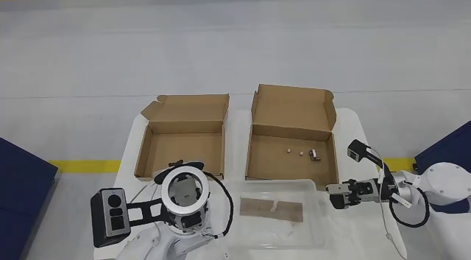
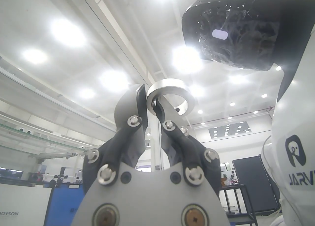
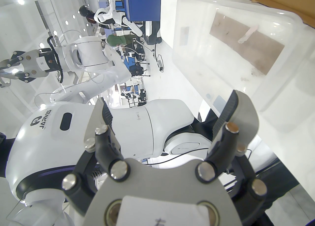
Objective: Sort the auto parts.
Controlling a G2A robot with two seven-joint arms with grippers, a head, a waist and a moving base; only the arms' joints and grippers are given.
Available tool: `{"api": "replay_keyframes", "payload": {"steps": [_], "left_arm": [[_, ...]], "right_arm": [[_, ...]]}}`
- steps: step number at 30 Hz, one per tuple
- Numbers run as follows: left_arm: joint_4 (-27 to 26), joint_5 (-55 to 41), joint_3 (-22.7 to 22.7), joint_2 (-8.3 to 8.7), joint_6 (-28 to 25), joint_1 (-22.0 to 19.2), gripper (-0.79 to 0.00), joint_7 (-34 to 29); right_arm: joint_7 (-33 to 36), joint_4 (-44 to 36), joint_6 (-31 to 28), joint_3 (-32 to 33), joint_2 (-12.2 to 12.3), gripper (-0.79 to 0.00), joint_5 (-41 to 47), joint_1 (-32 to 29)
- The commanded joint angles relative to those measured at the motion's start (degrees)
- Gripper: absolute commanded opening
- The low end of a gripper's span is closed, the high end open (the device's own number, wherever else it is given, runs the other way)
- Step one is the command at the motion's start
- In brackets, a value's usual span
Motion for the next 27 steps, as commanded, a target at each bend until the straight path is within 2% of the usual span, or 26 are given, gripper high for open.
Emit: {"api": "replay_keyframes", "payload": {"steps": [1, 7, 12, 19, 27], "left_arm": [[-0.42, -0.34, -0.29, -0.06, 0.65, 0.42, -0.785, -1.53], [1.16, 1.43, -3.02, -0.09, 0.44, 2.05, -0.785, -2.93], [5.85, 2.45, -5.70, 0.04, -1.34, 3.72, -0.785, -1.27], [10.88, 4.66, -9.54, 0.41, -1.93, 6.23, -0.785, -2.49], [13.10, 6.03, -12.95, 0.62, -1.38, 8.50, -0.785, -4.75]], "right_arm": [[0.00, 0.00, 0.00, 0.00, 0.00, 0.000, 0.00, 0.00], [0.00, 0.00, 0.00, 0.00, 0.00, 0.000, 0.00, 0.00], [0.00, 0.00, 0.00, 0.00, 0.00, 0.000, 0.00, 0.00], [0.00, 0.00, 0.00, 0.00, 0.00, 0.000, 0.00, 0.00], [0.00, 0.00, 0.00, 0.00, 0.00, 0.000, 0.00, 0.00]]}}
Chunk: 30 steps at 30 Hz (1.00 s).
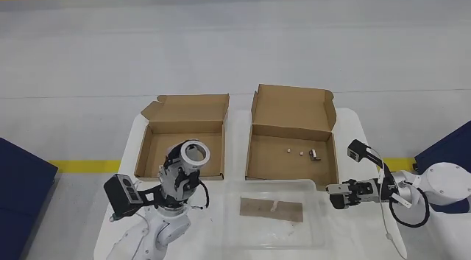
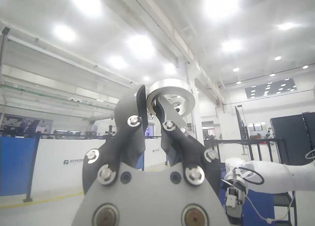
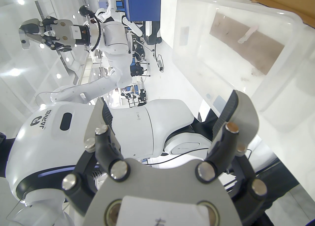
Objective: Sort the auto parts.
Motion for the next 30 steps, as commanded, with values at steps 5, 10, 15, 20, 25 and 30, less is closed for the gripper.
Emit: {"api": "replay_keyframes", "payload": {"steps": [5, 10, 15, 20, 25, 30], "left_arm": [[-0.27, -0.12, -0.59, -0.02, 0.60, 0.48, -0.785, -0.72], [-1.46, 2.81, -1.68, 0.15, 2.83, 0.59, -0.785, -5.26], [-5.42, 8.39, -4.83, 0.68, 7.67, 3.20, -0.785, -16.32], [-5.68, 11.39, -7.70, 1.00, 11.53, 5.08, -0.785, -27.83], [-5.81, 14.54, -9.20, 1.13, 15.05, 6.41, -0.785, -37.19], [-5.81, 14.54, -9.20, 1.13, 15.05, 6.41, -0.785, -37.19]], "right_arm": [[0.00, 0.00, 0.00, 0.00, 0.00, 0.000, 0.00, 0.00], [0.00, 0.00, 0.00, 0.00, 0.00, 0.000, 0.00, 0.00], [0.00, 0.00, 0.00, 0.00, 0.00, 0.000, 0.00, 0.00], [0.00, 0.00, 0.00, 0.00, 0.00, 0.000, 0.00, 0.00], [0.00, 0.00, 0.00, 0.00, 0.00, 0.000, 0.00, 0.00], [0.00, 0.00, 0.00, 0.00, 0.00, 0.000, 0.00, 0.00]]}}
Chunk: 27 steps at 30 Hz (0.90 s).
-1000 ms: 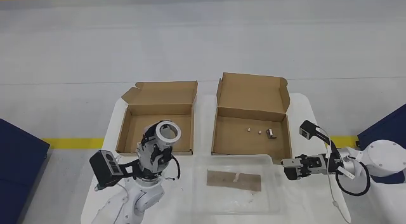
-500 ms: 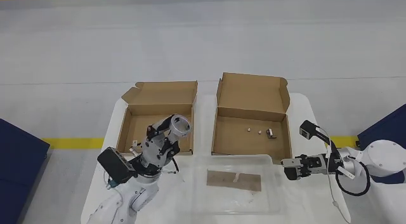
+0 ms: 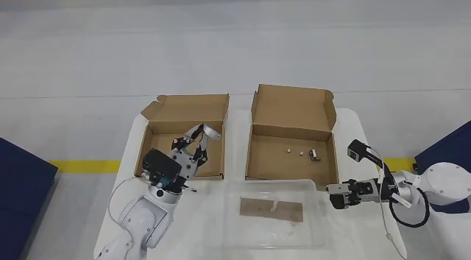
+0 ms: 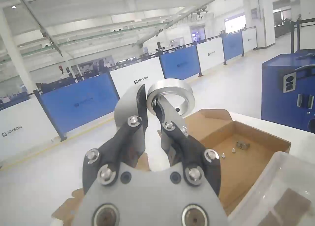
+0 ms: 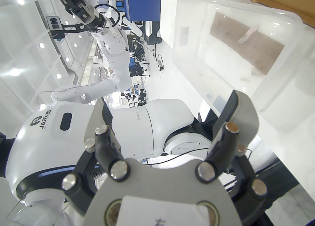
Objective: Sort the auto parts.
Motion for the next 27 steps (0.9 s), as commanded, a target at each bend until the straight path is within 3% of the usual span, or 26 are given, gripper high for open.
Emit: {"api": "replay_keyframes", "payload": {"steps": [1, 4, 7, 13, 15, 27], "left_arm": [[0.00, -0.01, 0.00, 0.00, -0.01, 0.00, -0.785, 0.00], [0.04, 0.03, 0.00, -0.01, 0.03, 0.02, -0.785, -0.29], [-0.39, -0.08, 0.09, -0.16, 0.66, -0.46, -0.785, -6.32], [-0.08, -4.72, 0.14, -0.85, 4.90, -2.98, -0.785, -29.00], [0.29, -7.71, 0.21, -1.20, 6.82, -3.84, -0.785, -33.20], [1.11, -9.23, 0.38, -1.47, 7.41, -4.44, -0.785, -36.17]], "right_arm": [[0.00, 0.00, 0.00, 0.00, 0.00, 0.000, 0.00, 0.00], [0.00, 0.00, 0.00, 0.00, 0.00, 0.000, 0.00, 0.00], [0.00, 0.00, 0.00, 0.00, 0.00, 0.000, 0.00, 0.00], [0.00, 0.00, 0.00, 0.00, 0.00, 0.000, 0.00, 0.00], [0.00, 0.00, 0.00, 0.00, 0.00, 0.000, 0.00, 0.00], [0.00, 0.00, 0.00, 0.00, 0.00, 0.000, 0.00, 0.00]]}}
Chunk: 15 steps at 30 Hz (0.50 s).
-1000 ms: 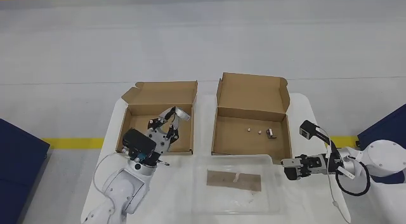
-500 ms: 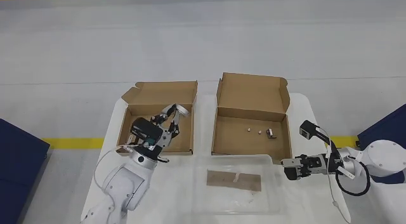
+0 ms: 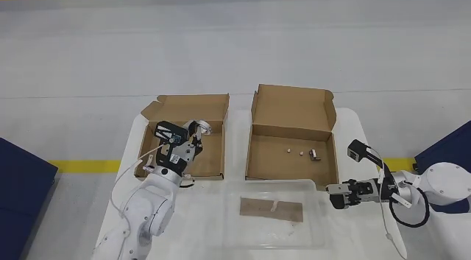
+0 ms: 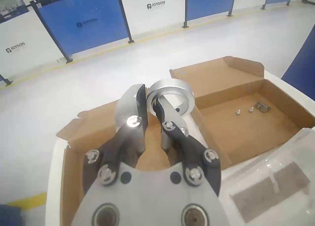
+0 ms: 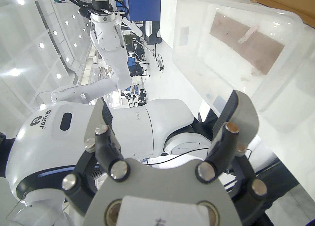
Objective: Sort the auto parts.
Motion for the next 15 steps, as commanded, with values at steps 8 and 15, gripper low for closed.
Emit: {"api": "replay_keyframes", "payload": {"steps": [8, 15], "left_arm": [[2.43, -4.23, 1.43, -1.09, 6.41, -6.90, -0.785, -26.68], [3.41, -4.28, 2.20, -1.46, 8.99, -8.54, -0.785, -30.10]], "right_arm": [[0.00, 0.00, 0.00, 0.00, 0.00, 0.000, 0.00, 0.00], [0.00, 0.00, 0.00, 0.00, 0.00, 0.000, 0.00, 0.00]]}}
